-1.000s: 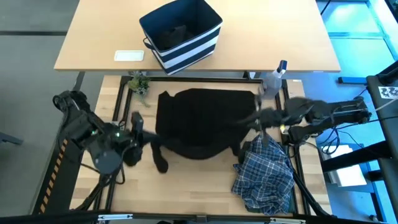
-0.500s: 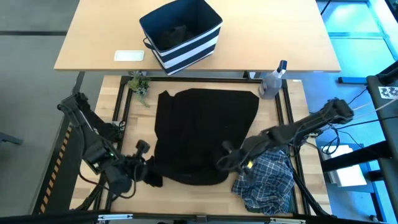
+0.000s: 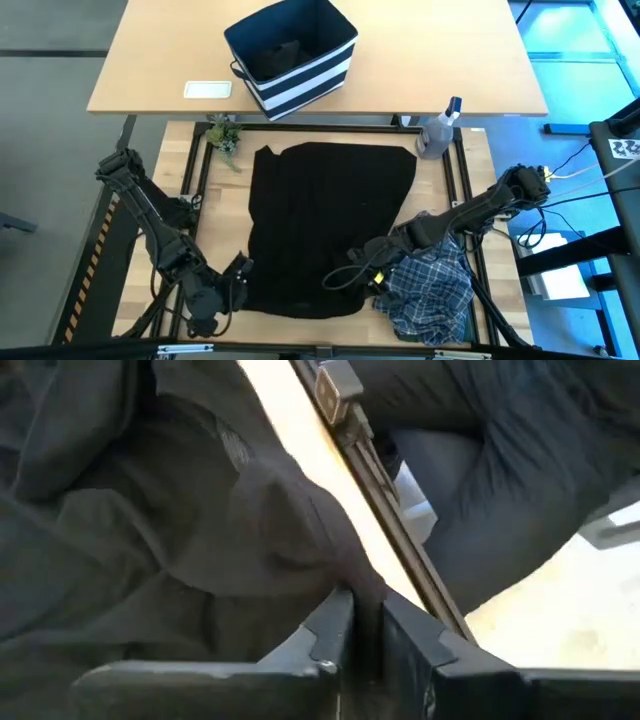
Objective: Fold Laundry from Bin
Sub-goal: Fold the black shirt
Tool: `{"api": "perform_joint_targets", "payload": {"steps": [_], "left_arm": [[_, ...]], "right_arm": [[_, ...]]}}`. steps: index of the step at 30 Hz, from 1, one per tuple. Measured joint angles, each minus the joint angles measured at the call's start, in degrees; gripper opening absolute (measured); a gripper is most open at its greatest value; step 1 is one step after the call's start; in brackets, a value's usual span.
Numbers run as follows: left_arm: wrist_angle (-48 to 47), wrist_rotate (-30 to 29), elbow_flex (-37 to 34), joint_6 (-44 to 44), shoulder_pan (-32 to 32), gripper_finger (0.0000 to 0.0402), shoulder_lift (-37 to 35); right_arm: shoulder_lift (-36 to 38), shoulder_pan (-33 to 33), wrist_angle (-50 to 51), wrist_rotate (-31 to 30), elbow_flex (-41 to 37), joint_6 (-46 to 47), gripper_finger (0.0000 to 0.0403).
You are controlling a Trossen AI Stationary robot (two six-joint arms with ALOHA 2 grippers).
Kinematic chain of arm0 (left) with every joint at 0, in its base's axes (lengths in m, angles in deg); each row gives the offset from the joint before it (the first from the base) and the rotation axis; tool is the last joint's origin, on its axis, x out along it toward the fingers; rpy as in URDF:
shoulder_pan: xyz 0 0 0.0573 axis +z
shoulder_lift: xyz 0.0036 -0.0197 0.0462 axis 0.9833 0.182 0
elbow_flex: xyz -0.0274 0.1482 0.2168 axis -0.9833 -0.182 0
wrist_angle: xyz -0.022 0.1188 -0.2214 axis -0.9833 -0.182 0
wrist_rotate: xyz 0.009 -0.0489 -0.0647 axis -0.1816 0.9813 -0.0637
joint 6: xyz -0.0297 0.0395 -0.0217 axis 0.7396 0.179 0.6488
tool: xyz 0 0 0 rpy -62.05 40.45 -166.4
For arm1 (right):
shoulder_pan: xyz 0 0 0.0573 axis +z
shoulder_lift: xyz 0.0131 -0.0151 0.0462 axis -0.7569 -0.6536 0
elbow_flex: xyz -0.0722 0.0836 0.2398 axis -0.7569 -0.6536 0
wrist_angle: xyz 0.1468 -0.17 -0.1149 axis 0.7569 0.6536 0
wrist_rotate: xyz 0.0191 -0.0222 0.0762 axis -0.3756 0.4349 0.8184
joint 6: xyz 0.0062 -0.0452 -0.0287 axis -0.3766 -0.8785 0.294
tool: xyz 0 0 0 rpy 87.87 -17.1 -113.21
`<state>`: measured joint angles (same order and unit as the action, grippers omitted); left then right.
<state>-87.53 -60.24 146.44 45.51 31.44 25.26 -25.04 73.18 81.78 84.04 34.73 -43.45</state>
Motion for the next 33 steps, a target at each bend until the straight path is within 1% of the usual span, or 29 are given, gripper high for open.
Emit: {"api": "perform_joint_targets", "payload": {"steps": [3,8,10,13,18,23,29,31,32,33], "left_arm": [[1.1,0.1,0.0,1.4,0.0,0.0054,0.0],[2.2,3.9,0.8,1.5,0.1,0.0075,0.0],[2.2,3.8,1.3,1.5,0.1,0.0080,0.0],[0.7,1.6,2.0,1.2,0.1,0.0083,0.0],[-4.8,-3.5,2.0,1.6,0.8,0.0084,0.0],[-10.0,-9.0,2.0,4.6,1.7,0.0084,0.0],[-10.3,-11.6,-0.6,4.3,3.7,0.0084,0.0],[-10.3,-13.0,-2.4,4.2,4.8,0.0084,0.0],[-10.2,-13.9,-3.5,4.1,5.4,0.0084,0.0],[-10.2,-15.0,-4.6,4.1,5.9,0.0084,0.0]], "right_arm": [[0.0,0.0,0.3,0.7,0.1,0.0,0.0098],[0.0,0.0,3.2,1.4,2.9,-0.1,0.0147],[0.0,0.0,5.3,1.4,4.4,-0.3,0.0160],[0.0,0.0,8.0,1.4,6.5,-1.6,0.0175],[0.1,0.0,13.4,1.3,8.8,-1.7,0.0182],[0.1,0.8,19.0,1.3,9.2,1.5,0.0182],[0.1,0.8,20.1,-0.2,9.2,1.3,0.0182],[0.1,0.8,20.1,-2.3,9.2,-0.6,0.0182],[0.1,0.7,20.1,-5.1,9.2,-1.8,0.0182],[0.1,0.6,20.1,-9.2,9.2,-2.7,0.0182]]}}
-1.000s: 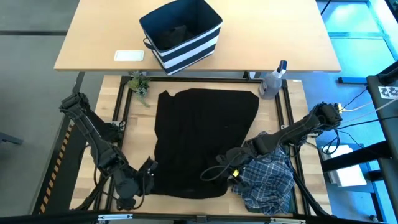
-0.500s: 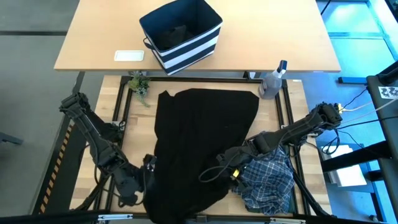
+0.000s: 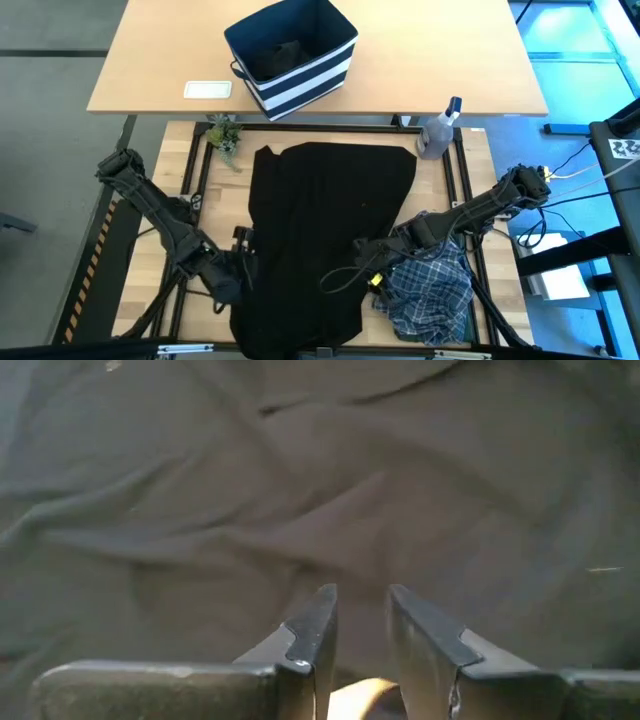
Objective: Fold Laundry from Bin
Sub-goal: Fold the black shirt
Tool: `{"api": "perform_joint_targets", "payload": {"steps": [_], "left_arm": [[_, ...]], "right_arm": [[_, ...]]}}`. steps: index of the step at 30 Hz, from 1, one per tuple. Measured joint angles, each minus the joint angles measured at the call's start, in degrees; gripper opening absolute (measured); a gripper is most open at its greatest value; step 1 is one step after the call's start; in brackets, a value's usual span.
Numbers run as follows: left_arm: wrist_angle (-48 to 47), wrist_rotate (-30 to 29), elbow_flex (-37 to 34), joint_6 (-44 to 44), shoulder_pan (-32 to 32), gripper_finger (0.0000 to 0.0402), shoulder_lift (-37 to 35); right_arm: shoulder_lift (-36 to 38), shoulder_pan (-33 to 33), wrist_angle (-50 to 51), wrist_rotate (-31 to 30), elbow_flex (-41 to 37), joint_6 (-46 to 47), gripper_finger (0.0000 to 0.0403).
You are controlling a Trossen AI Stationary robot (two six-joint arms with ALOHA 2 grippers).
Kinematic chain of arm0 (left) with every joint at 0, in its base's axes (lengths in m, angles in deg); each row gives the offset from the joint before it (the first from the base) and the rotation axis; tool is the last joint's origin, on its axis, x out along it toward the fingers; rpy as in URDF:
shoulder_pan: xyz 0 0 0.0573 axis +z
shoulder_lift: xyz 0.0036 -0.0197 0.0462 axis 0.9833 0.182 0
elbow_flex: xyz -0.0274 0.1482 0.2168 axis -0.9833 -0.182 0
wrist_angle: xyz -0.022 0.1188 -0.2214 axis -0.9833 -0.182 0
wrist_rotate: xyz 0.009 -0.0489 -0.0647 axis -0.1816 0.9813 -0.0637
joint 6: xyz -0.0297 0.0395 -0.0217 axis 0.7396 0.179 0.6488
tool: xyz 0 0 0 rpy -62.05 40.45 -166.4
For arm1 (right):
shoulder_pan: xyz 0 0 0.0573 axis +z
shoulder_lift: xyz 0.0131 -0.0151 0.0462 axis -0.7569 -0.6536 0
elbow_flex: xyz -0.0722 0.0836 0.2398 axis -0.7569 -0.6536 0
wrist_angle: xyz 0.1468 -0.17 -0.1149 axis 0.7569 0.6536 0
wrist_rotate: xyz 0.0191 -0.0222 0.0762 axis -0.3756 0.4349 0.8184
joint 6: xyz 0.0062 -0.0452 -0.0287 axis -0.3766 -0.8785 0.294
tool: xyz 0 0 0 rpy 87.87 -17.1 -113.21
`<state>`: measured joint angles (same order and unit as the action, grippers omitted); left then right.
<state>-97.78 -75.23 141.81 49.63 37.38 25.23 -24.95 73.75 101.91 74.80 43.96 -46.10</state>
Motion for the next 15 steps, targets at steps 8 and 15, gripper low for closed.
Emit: {"api": "perform_joint_targets", "payload": {"steps": [8,15], "left_arm": [[2.5,-2.0,-9.6,-0.1,6.5,0.0084,0.0],[9.5,-1.9,-17.6,-4.9,13.6,0.0084,0.0]], "right_arm": [[-0.1,-7.7,5.9,-16.3,-0.3,-2.0,0.0172],[-4.6,-17.4,5.9,-16.1,-1.0,-2.3,0.0078]]}}
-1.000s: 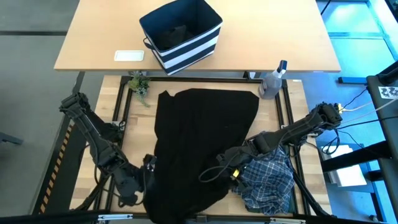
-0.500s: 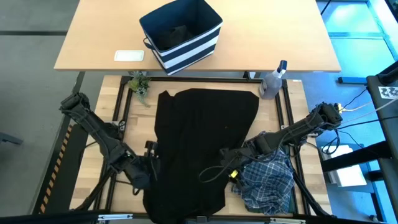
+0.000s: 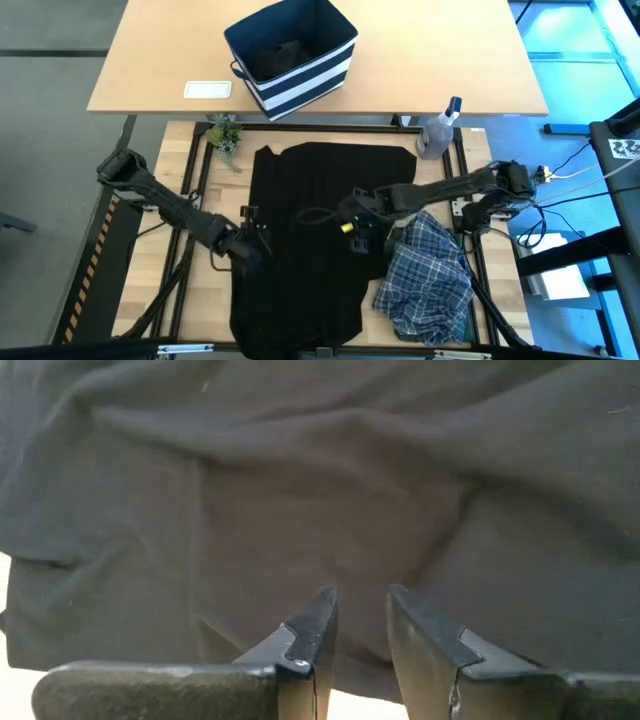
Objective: Fold Laundry from Bin
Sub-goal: Fold the black shirt
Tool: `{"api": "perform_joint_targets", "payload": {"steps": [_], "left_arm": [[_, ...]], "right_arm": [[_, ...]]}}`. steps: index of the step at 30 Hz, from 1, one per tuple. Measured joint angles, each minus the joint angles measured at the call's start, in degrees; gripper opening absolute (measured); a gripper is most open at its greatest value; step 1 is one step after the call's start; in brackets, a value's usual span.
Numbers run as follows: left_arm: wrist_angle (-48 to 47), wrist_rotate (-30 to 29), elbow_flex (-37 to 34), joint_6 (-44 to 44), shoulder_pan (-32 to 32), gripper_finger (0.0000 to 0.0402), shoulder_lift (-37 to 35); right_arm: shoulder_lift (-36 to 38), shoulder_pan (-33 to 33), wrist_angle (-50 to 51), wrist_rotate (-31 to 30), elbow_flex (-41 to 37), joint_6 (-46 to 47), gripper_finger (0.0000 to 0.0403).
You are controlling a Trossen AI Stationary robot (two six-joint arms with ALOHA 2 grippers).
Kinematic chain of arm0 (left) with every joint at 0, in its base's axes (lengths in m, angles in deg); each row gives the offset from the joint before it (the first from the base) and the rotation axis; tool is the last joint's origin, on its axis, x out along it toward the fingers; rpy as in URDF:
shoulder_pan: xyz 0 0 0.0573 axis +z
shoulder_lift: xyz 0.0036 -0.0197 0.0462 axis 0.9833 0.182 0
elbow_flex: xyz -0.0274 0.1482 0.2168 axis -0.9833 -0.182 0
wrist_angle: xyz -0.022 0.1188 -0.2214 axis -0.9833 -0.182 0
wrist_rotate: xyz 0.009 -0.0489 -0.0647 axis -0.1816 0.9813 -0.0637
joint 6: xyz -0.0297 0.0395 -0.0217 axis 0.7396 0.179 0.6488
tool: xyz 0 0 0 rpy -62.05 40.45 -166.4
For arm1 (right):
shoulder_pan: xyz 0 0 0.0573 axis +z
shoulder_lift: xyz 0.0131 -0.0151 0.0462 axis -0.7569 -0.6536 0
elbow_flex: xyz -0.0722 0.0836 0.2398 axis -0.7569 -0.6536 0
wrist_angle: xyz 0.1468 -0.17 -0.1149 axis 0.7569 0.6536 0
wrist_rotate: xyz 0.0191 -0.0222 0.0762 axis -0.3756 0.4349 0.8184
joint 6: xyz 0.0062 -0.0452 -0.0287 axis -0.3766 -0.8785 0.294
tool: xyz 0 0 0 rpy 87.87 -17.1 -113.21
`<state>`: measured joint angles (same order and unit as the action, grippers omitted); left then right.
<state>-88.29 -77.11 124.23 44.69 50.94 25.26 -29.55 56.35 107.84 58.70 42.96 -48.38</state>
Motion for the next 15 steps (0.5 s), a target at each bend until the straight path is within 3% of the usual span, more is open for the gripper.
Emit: {"api": "perform_joint_targets", "payload": {"steps": [5,15], "left_arm": [[3.1,0.5,-3.5,-1.2,5.4,0.0084,0.0],[6.5,5.8,-8.3,-1.3,13.4,0.0084,0.0]], "right_arm": [[-4.5,-4.7,-0.1,2.0,0.0,-2.4,0.0007],[-11.5,-8.5,-0.3,4.6,-0.1,-2.7,0.0024]]}}
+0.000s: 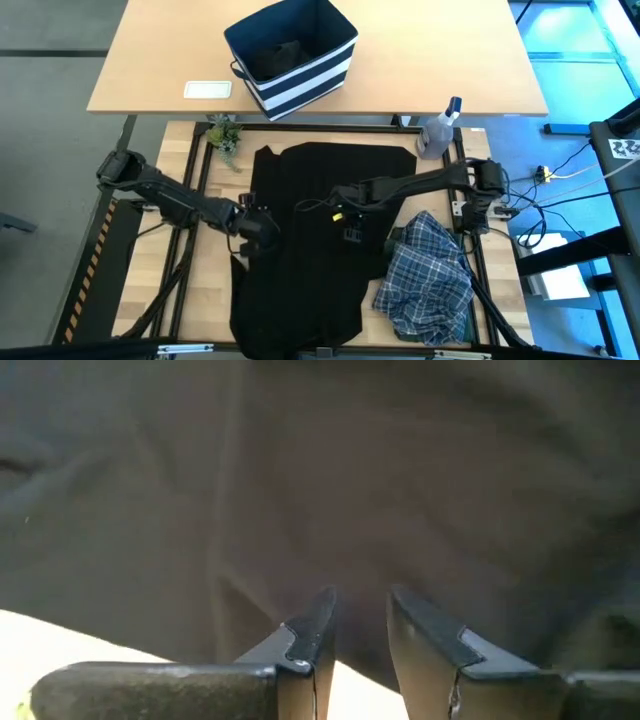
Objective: Fold Laundry from Bin
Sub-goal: Fold the black shirt
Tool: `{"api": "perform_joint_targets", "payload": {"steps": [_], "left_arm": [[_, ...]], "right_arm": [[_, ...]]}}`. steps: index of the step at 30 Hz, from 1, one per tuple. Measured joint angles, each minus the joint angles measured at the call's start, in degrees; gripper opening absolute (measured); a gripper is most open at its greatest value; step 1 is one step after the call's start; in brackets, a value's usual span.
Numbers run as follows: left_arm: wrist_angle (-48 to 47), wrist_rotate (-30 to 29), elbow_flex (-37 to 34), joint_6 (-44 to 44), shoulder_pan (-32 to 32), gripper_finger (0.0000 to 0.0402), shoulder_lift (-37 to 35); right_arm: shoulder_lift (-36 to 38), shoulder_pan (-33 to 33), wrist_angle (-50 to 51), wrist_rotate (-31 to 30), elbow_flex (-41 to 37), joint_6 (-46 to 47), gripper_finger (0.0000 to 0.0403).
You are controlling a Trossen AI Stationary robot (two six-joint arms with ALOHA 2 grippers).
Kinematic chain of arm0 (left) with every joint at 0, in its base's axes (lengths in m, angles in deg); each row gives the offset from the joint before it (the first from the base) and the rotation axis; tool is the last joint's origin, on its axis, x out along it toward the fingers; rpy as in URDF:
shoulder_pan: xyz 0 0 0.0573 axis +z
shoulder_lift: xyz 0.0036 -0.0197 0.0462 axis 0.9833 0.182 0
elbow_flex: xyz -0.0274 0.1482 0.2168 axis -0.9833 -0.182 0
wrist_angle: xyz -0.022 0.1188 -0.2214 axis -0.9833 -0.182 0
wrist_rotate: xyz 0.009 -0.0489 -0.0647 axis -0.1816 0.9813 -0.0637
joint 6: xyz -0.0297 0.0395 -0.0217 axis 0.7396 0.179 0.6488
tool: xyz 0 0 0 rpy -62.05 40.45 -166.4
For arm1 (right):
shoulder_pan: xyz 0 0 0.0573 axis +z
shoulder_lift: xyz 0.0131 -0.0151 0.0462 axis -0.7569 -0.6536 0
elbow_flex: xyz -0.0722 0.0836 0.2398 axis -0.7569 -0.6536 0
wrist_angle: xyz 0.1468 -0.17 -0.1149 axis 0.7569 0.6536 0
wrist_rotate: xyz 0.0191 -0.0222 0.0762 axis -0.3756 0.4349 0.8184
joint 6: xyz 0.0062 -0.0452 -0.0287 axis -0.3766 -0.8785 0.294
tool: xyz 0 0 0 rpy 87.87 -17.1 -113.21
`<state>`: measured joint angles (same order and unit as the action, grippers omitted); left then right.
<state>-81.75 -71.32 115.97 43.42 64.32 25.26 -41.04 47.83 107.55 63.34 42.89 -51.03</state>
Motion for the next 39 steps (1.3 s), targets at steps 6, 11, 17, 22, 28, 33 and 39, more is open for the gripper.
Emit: {"api": "perform_joint_targets", "payload": {"steps": [6,11,17,22,28,33,39], "left_arm": [[0.0,0.1,-1.0,0.0,4.8,0.0084,0.0],[0.2,0.2,-1.1,-3.0,8.7,0.0084,0.0],[0.4,0.1,-1.1,-5.8,14.0,0.0084,0.0],[-0.1,-0.9,-1.1,-7.4,19.3,0.0084,0.0],[-4.1,-9.8,-1.1,-7.8,26.3,0.0084,0.0],[-8.1,-10.3,-0.9,-10.8,29.0,0.0084,0.0],[-10.0,-3.9,1.4,-10.0,25.8,0.0084,-4.2]], "right_arm": [[-2.7,-2.7,0.0,-0.5,0.0,0.1,0.0004],[-3.4,-5.2,-0.4,-0.7,0.1,0.2,0.0007],[-3.4,-9.0,-0.4,-3.1,0.1,0.0,0.0011],[-3.4,-13.0,-0.5,-5.8,0.1,-0.1,0.0012],[-3.5,-17.9,-1.7,-8.8,0.1,-0.1,0.0012],[-3.6,-20.2,1.3,-8.1,1.4,-1.4,0.0012],[-2.3,-19.7,6.3,-6.2,4.8,-2.6,0.0012]]}}
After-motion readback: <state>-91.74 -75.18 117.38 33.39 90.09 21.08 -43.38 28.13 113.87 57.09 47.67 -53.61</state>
